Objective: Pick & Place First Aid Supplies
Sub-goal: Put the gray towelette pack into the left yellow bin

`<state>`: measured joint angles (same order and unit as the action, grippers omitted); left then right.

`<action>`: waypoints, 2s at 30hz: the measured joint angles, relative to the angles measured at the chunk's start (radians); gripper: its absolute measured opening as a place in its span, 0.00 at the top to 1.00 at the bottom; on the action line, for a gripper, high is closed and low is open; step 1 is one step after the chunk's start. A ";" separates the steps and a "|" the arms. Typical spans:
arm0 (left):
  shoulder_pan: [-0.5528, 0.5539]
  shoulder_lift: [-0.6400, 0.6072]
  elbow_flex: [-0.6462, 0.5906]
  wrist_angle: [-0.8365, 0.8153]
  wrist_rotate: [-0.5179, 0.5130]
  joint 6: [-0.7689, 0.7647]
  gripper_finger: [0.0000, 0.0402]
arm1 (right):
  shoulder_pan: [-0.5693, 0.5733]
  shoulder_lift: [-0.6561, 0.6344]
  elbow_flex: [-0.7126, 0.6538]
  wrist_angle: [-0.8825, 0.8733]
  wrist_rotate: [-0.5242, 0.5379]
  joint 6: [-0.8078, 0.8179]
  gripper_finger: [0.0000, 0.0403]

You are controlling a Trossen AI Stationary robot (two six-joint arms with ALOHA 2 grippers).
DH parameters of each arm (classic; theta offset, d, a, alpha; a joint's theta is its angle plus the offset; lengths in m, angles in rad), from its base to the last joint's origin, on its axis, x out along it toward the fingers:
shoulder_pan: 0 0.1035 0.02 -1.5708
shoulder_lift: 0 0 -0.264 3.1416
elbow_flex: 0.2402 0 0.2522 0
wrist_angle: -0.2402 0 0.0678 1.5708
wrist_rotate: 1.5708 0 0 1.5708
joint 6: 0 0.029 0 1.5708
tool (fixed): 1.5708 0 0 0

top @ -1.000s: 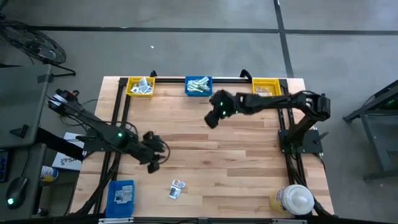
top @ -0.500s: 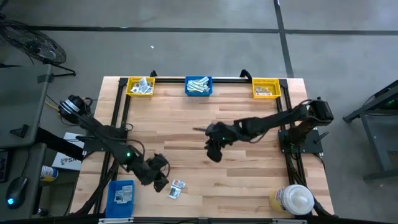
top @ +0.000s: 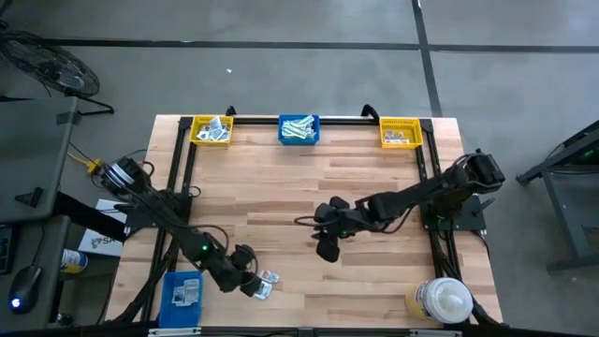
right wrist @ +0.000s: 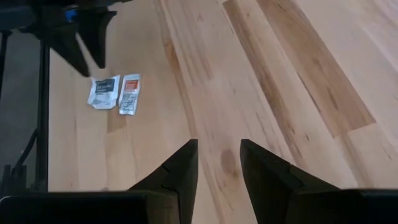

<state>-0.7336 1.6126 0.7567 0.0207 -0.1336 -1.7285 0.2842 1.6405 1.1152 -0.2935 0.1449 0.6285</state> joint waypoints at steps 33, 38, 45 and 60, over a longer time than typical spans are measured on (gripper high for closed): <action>0.000 0.137 0.079 -0.017 -0.026 -0.034 0.68 | 0.056 0.000 0.000 -0.028 0.040 0.026 0.72; 0.000 0.138 0.079 -0.034 -0.031 -0.035 0.78 | 0.067 0.000 0.000 -0.032 0.046 0.026 0.72; 0.000 0.139 0.077 -0.047 -0.032 -0.010 0.98 | 0.077 0.000 0.000 -0.038 0.073 0.026 0.72; 0.000 0.061 0.155 -0.146 -0.003 0.095 1.00 | 0.077 0.000 0.000 -0.052 0.056 0.026 0.72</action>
<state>-0.7334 1.6734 0.9113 -0.1250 -0.1364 -1.6336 0.3611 1.6402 1.1156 -0.3452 0.2006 0.6548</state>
